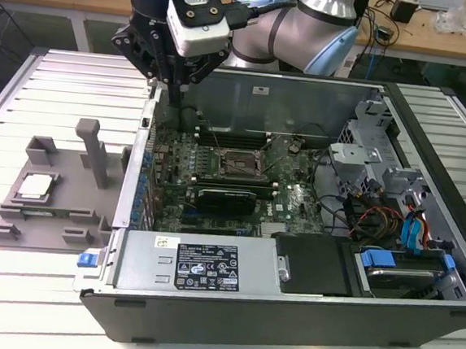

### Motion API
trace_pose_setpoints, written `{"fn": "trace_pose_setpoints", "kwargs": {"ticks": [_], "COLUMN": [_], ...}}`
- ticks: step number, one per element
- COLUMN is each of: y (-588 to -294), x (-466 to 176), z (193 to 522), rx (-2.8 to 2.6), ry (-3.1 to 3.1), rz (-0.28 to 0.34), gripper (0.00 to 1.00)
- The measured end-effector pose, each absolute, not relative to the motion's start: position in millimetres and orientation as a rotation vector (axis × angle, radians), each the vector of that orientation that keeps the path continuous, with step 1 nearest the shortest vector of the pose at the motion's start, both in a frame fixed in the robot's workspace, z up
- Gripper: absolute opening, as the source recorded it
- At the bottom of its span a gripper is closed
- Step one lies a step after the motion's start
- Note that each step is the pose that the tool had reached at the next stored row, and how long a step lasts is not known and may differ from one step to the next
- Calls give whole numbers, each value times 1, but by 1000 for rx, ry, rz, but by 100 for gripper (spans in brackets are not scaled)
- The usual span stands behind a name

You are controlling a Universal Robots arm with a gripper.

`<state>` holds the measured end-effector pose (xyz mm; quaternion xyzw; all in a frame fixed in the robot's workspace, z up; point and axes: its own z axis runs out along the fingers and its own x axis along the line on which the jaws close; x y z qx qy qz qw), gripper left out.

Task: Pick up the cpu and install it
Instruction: 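Reach for the cpu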

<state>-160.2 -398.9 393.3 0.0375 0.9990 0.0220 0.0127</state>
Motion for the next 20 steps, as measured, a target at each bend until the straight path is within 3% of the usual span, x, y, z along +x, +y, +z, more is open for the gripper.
{"fn": "trace_pose_setpoints", "kwargs": {"ticks": [20], "y": [-399], "x": [-222], "z": [393], "rx": [117], "ry": [3113], "rz": [69], "gripper": [11]}}
